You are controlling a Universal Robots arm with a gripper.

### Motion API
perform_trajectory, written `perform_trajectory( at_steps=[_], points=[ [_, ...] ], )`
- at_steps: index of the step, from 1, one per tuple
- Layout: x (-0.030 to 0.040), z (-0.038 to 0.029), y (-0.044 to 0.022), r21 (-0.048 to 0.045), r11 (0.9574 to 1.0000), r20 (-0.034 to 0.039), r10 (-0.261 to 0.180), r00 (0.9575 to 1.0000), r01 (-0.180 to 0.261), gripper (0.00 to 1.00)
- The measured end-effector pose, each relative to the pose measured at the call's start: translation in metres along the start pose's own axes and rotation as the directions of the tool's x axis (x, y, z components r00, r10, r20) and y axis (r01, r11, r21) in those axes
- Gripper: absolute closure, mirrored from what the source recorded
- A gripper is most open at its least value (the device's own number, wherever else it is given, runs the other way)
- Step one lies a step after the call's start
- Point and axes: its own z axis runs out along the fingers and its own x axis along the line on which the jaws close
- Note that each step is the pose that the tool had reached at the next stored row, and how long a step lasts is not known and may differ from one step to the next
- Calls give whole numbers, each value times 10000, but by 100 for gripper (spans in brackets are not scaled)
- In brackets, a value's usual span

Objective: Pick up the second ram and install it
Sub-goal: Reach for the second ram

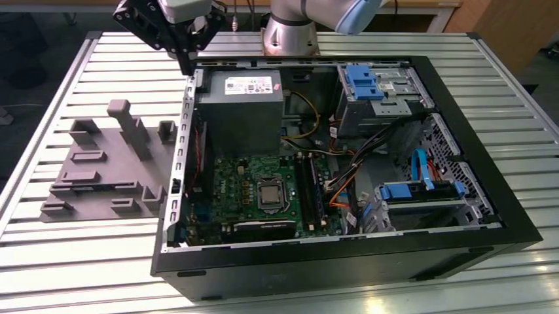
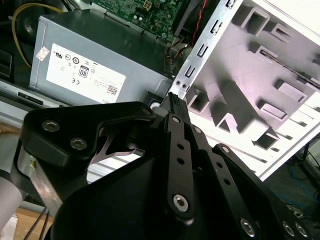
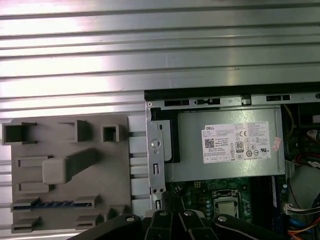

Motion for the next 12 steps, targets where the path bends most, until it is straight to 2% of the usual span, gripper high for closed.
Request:
perform_trajectory(
  at_steps=[12],
  points=[
    [78,0,-6,0,10000,-7,0,10000,0,89]
  ],
)
